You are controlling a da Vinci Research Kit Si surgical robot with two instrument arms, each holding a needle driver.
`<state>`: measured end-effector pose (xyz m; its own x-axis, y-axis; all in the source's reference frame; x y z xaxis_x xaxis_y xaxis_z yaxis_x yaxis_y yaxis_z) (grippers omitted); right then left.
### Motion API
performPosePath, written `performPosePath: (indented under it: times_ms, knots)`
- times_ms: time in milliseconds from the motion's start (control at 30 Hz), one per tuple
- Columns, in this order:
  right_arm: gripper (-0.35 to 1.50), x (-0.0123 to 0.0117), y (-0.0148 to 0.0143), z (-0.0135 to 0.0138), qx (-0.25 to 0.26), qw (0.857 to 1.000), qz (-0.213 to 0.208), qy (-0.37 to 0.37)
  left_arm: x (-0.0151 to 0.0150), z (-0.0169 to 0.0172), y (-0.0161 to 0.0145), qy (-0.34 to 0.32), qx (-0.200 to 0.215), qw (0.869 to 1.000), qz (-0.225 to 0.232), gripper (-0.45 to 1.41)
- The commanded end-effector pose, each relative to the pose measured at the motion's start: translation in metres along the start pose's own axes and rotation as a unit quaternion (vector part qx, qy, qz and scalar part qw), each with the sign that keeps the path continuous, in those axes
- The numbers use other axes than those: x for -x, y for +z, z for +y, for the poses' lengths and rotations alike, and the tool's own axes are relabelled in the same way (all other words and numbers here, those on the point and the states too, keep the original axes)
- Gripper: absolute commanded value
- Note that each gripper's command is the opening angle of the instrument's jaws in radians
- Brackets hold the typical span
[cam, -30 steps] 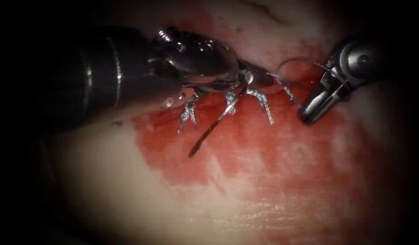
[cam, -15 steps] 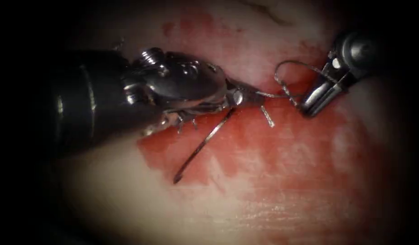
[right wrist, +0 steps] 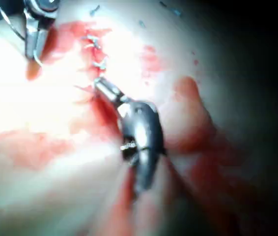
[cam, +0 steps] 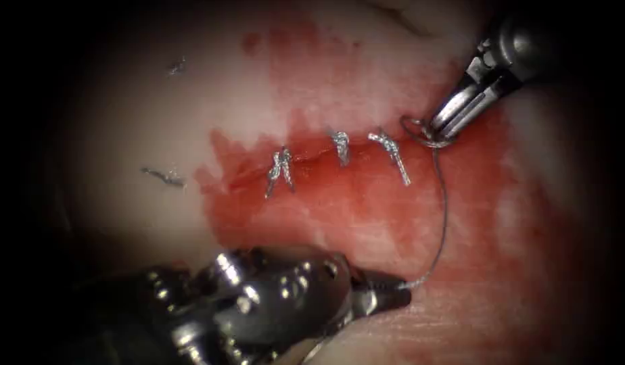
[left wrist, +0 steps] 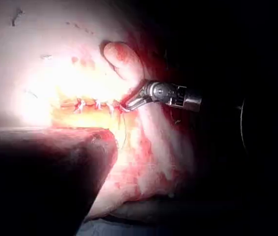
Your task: Wound Closure
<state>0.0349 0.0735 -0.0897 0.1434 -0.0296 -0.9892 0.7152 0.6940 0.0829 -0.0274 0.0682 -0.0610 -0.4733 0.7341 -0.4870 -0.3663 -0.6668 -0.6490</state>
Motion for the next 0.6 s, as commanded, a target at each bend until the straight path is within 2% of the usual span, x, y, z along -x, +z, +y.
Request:
performPosePath:
  times_ms: [33,133,400,600]
  knots:
    - [-0.35,0.0004,0.0004,0.0011,0.001,1.0,0.0,-0.002,0.0,0.0001,0.0008,-0.001,0.002,1.0,0.0,-0.35]
    - [-0.35,0.0005,0.0004,0.0016,0.006,1.0,-0.002,-0.001,0.0017,0.0017,0.0015,0.001,0.008,1.0,-0.006,-0.35]
    - [-0.35,0.0015,-0.0008,0.0025,0.022,1.0,-0.013,0.002,0.0023,0.0029,0.0022,0.003,0.012,1.0,-0.006,-0.35]
    - [-0.35,0.0016,-0.0005,0.0028,0.025,1.0,-0.015,0.006,0.0056,0.0065,0.0043,0.0,0.025,1.0,-0.009,-0.35]
